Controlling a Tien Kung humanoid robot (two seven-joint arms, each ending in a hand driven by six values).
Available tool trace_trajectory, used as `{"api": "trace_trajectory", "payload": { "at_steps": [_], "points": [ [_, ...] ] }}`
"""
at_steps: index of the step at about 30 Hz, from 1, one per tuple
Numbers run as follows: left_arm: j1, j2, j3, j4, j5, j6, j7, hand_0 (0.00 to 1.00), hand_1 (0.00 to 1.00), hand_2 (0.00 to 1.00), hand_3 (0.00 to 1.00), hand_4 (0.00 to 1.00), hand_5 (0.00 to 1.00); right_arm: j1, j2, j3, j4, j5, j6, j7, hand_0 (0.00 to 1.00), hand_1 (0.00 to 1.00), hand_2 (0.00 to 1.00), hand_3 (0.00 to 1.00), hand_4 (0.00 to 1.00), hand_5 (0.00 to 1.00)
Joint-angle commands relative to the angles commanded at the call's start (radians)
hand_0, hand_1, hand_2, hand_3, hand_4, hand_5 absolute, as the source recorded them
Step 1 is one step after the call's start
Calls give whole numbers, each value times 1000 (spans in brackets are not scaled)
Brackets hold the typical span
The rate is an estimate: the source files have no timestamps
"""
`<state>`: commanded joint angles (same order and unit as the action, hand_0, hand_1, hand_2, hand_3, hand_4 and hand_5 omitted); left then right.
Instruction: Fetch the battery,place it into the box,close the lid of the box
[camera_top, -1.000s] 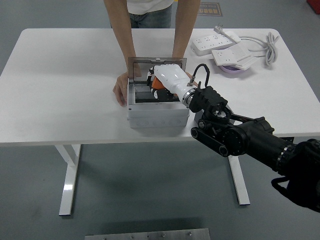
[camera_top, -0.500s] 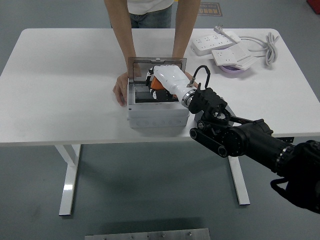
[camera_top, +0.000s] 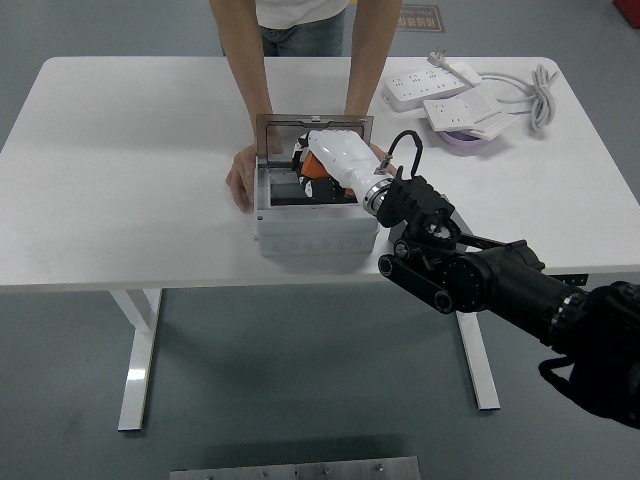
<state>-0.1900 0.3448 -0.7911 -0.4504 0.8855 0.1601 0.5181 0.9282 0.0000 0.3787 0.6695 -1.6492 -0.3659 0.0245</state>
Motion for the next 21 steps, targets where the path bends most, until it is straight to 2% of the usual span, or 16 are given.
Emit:
{"api": "trace_trajectory", "payload": {
  "at_steps": [7, 8, 13, 14, 19, 20, 21],
  "points": [
    [-3, 0, -1, 0, 1, 4, -2, 689, 750, 603, 501, 337, 6, -2, 0, 5, 2, -9, 11, 7, 72, 245, 286, 343, 92, 52],
    [-4, 0, -2, 0, 2, 4, -2, 689, 750, 603, 501, 338, 7, -2, 0, 6, 2, -10, 9, 9, 231, 319, 381, 549, 276, 125],
    [-4, -1, -2, -1, 3, 3, 0, 689, 750, 603, 501, 338, 7, -2, 0, 11, 2, -10, -3, 12, 231, 319, 381, 549, 276, 125],
    [-3, -1, -3, -1, 4, 3, 0, 688, 750, 603, 501, 337, 8, -2, 0, 12, 2, -10, -5, 13, 275, 386, 454, 619, 286, 127],
    [-4, -2, -2, -1, 4, 2, 1, 688, 750, 603, 501, 337, 8, -4, 0, 15, 0, -9, -13, 18, 275, 386, 454, 619, 286, 127],
    [-4, -2, -3, -1, 5, 2, 1, 688, 751, 603, 501, 337, 9, -4, 0, 14, 1, -8, -14, 18, 298, 429, 487, 645, 337, 122],
    [-4, -2, -3, -1, 5, 2, 1, 688, 751, 603, 501, 337, 9, -5, 0, 14, 1, -8, -15, 19, 298, 429, 487, 645, 337, 122]
  ]
}}
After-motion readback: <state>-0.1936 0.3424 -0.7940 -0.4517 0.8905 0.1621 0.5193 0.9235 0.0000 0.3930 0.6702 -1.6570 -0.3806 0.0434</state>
